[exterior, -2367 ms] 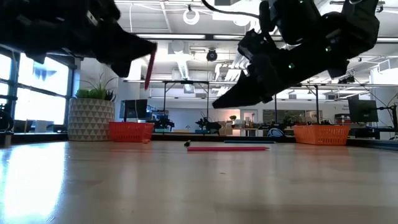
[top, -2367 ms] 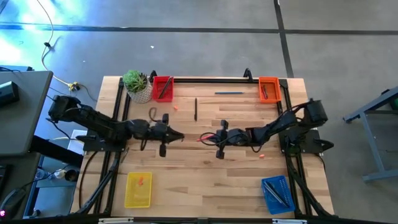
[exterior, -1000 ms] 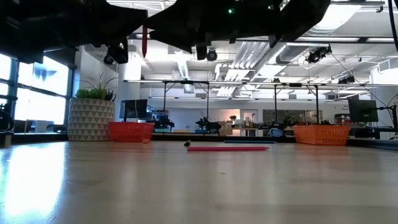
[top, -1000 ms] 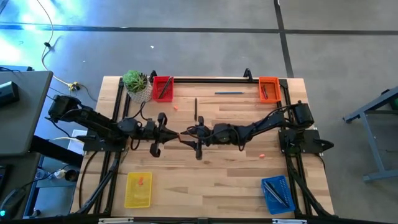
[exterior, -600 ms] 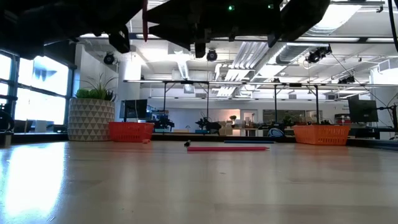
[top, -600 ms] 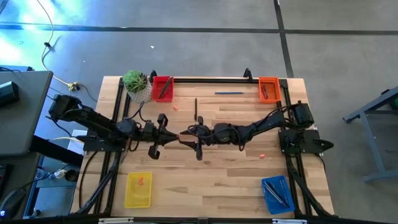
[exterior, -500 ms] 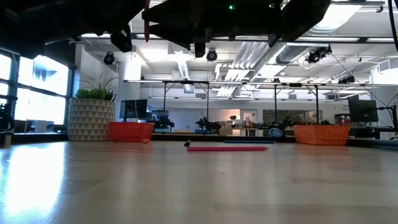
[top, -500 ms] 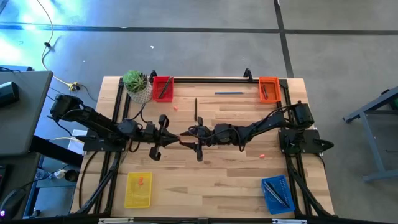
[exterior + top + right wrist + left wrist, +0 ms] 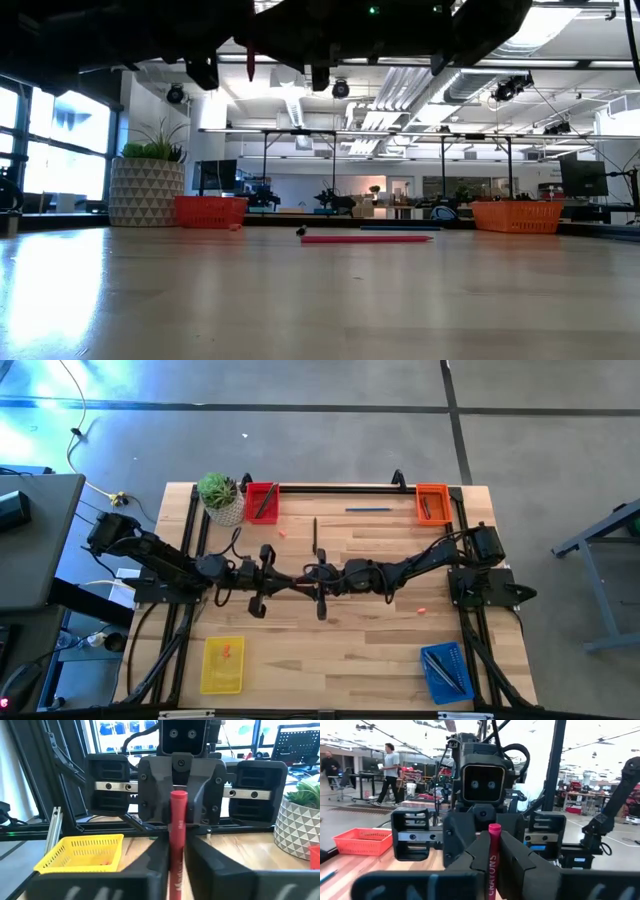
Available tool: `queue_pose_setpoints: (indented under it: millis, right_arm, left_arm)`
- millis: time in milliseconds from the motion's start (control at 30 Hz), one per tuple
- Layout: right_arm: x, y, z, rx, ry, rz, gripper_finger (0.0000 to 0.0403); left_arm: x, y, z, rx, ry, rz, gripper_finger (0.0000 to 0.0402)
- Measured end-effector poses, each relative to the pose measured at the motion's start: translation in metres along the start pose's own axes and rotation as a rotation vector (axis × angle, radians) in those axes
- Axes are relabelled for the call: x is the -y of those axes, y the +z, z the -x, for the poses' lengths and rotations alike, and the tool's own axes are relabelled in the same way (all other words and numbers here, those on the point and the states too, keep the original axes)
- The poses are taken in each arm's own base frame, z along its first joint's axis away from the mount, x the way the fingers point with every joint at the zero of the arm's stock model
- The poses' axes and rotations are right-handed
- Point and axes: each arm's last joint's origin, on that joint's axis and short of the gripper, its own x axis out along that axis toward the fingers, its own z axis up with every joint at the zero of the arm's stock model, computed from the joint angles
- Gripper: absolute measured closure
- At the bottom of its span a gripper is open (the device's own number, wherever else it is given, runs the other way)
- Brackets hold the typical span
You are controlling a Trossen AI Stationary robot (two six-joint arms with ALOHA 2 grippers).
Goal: Sort crayons/erasers/pens/pencils in bins
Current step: Put the red crayon into the orange bin
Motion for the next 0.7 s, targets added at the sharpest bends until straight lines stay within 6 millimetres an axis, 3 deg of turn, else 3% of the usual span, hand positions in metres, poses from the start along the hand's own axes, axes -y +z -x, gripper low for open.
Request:
queue_pose_setpoints:
  millis: [133, 400, 700]
  right_arm:
    - [0.000, 0.000, 0.000, -0.001, -0.006, 0.009, 0.0394]
    - [0.001, -0.003, 0.000, -0.035, -0.023, 0.024, 0.0382]
    - [0.016, -0.011, 0.008, -0.249, -0.145, 0.079, 0.0389]
  left_arm:
    - [0.000, 0.000, 0.000, 0.001, 0.011, 0.003, 0.0351]
    - [0.000, 0.000, 0.001, -0.003, 0.010, -0.009, 0.0279]
    - [-0.004, -0.003, 0.015, -0.015, 0.067, -0.067, 0.0248]
